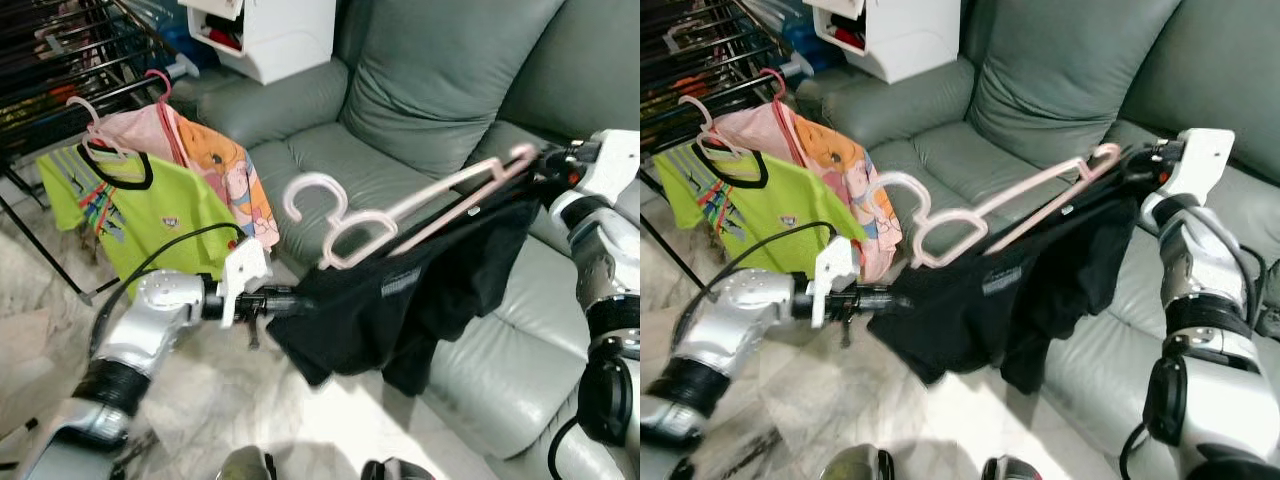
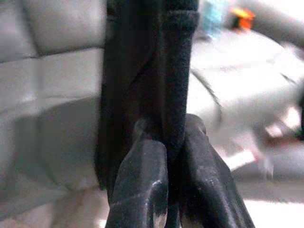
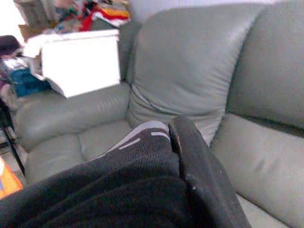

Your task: Hang hanger

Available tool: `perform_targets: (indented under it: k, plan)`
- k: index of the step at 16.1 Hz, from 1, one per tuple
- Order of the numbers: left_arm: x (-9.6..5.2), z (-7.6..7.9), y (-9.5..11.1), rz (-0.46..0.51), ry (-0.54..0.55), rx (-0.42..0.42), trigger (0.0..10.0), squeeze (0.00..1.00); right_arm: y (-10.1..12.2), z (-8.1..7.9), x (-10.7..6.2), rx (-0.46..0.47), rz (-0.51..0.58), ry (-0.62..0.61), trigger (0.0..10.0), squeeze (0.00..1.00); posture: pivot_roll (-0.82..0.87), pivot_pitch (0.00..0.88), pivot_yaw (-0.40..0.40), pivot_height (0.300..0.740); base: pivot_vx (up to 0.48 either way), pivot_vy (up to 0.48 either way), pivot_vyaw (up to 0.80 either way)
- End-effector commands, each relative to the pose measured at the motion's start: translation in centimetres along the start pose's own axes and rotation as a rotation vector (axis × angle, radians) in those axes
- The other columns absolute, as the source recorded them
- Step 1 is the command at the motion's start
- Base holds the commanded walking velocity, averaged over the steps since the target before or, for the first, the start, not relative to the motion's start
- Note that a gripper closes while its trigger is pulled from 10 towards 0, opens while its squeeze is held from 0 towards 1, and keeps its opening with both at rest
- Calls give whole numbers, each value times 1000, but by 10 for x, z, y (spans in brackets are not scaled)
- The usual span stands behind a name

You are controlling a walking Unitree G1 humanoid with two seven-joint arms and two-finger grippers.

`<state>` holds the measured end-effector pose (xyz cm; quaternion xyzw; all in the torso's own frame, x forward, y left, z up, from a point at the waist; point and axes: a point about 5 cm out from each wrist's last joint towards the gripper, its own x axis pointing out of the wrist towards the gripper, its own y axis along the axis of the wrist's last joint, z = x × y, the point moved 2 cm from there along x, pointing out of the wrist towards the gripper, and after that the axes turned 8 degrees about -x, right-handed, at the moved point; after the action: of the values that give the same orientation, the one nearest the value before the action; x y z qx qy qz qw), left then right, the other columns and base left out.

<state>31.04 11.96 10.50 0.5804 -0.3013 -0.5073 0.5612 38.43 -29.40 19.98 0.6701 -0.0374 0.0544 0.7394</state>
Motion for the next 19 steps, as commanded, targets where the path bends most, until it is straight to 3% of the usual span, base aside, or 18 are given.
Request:
perform_targets:
  k: [1, 3, 6, 8, 10, 12, 15, 16, 19]
  plan:
    - [-17, -15, -5, 10, 109, -54, 0, 0, 39, 16, 1, -8, 167, -45, 0, 0, -76, 45, 16, 740, 0, 0, 0]
    - [-19, -21, -1, 51, 145, -63, 0, 0, 44, 7, 1, -17, 208, 11, 0, 0, -76, 45, 16, 740, 0, 0, 0]
    - [-18, -12, 3, 74, 75, -79, 0, 0, 41, 12, 2, -33, 178, -25, 0, 0, -74, 45, 14, 740, 0, 0, 0]
    - [-17, 2, 13, 102, -40, -109, 0, 0, 41, 19, 3, -17, 165, -73, 0, 0, -71, 46, 12, 740, 0, 0, 0]
    - [-18, 19, 7, 32, -167, -104, 0, 0, 46, 20, 7, -4, 161, -86, 0, 0, -70, 45, 11, 740, 0, 0, 0]
    - [-21, 25, -7, -58, -217, -84, 0, 0, 51, 20, 10, 5, 169, -90, 0, 0, -70, 44, 12, 740, 0, 0, 0]
    - [-22, 23, -31, -205, -191, 3, 0, 0, 55, 18, 12, 11, 180, -92, 0, 0, -73, 45, 13, 740, 0, 0, 0]
    - [-19, 16, -43, -275, -126, 29, 0, 0, 57, 16, 13, 12, 190, -86, 0, 0, -73, 45, 13, 740, 0, 0, 0]
    - [-20, 12, -56, -329, -92, 2, 0, 0, 62, 15, 14, 12, 211, -83, 0, 0, -77, 45, 13, 740, 0, 0, 0]
